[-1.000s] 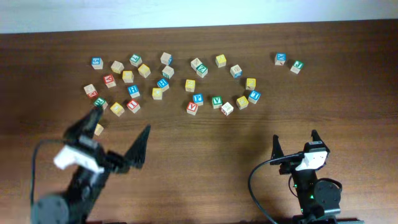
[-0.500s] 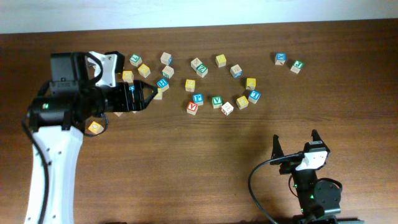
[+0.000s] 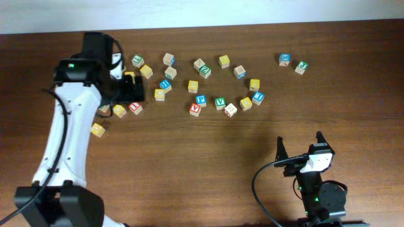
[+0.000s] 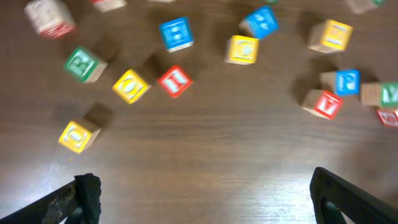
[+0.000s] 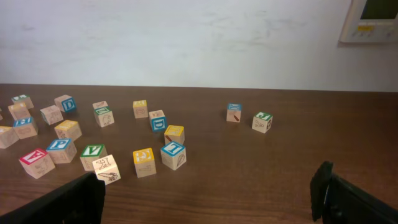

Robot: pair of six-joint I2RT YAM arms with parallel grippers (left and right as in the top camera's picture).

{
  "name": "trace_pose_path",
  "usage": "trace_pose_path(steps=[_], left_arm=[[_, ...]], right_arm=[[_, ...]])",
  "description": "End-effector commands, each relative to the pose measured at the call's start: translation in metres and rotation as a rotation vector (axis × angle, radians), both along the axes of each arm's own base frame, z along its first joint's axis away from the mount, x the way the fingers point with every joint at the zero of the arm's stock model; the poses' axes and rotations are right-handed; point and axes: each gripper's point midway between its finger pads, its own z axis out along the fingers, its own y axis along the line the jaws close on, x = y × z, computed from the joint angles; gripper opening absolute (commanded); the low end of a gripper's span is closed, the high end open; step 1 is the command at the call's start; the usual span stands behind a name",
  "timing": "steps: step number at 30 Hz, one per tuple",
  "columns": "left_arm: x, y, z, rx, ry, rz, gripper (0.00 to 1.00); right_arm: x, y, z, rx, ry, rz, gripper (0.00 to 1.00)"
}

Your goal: Spell out RSS

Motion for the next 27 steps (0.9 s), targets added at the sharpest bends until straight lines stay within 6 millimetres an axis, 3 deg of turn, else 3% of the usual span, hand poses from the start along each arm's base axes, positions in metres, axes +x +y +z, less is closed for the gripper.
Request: trace_pose_path(steps=[1, 4, 5, 8, 11, 14, 15, 16, 18, 19, 21, 22, 24, 27], left_arm=[[0.003, 0.012, 0.002, -0.059, 0.003, 0.083, 0.99], [0.002, 0.056, 0.002, -0.049, 0.003, 0.343, 0.99], [-0.002, 0.079, 0.002, -0.051, 0.006, 0.412, 0.99], [-0.019, 0.121, -0.001, -0.049, 0.039, 0.531, 0.99], [-0.036, 0.147, -0.003, -0.052, 0.072, 0.612, 0.99], [-0.047, 0.147, -0.006, -0.055, 0.116, 0.623, 0.99], [-0.053, 0.146, -0.007, -0.056, 0.14, 0.624, 0.99], [-0.058, 0.143, -0.008, -0.057, 0.164, 0.623, 0.99], [-0.071, 0.133, -0.009, -0.088, 0.226, 0.619, 0.99], [-0.074, 0.128, -0.01, -0.112, 0.246, 0.614, 0.99], [-0.077, 0.126, -0.01, -0.115, 0.261, 0.614, 0.99], [-0.077, 0.126, -0.01, -0.115, 0.26, 0.614, 0.99], [-0.077, 0.126, -0.01, -0.115, 0.26, 0.613, 0.99], [-0.077, 0.126, -0.01, -0.115, 0.26, 0.613, 0.99]], right_arm=[[0.0, -0.003, -0.003, 0.003, 0.006, -0.016, 0.98], [0.0, -0.003, -0.003, 0.003, 0.005, -0.016, 0.98], [0.0, -0.003, -0.003, 0.003, 0.005, -0.016, 0.98], [0.0, -0.003, -0.003, 0.003, 0.006, -0.016, 0.98], [0.0, -0.003, -0.003, 0.003, 0.005, -0.016, 0.98], [0.0, -0.004, -0.002, -0.01, 0.003, -0.022, 0.98], [0.0, -0.013, 0.0, -0.09, -0.008, -0.069, 0.98], [0.001, -0.011, 0.009, -0.088, -0.044, -0.056, 0.98], [-0.007, 0.04, 0.015, 0.08, -0.055, 0.238, 0.98], [-0.025, 0.081, 0.015, 0.207, -0.006, 0.491, 0.98], [-0.057, 0.118, 0.021, 0.263, 0.025, 0.774, 0.98], [-0.063, 0.123, 0.029, 0.247, -0.009, 0.824, 0.98], [-0.069, 0.124, 0.055, 0.247, -0.114, 0.857, 0.98], [-0.092, 0.116, 0.133, 0.206, -0.443, 0.855, 0.98]])
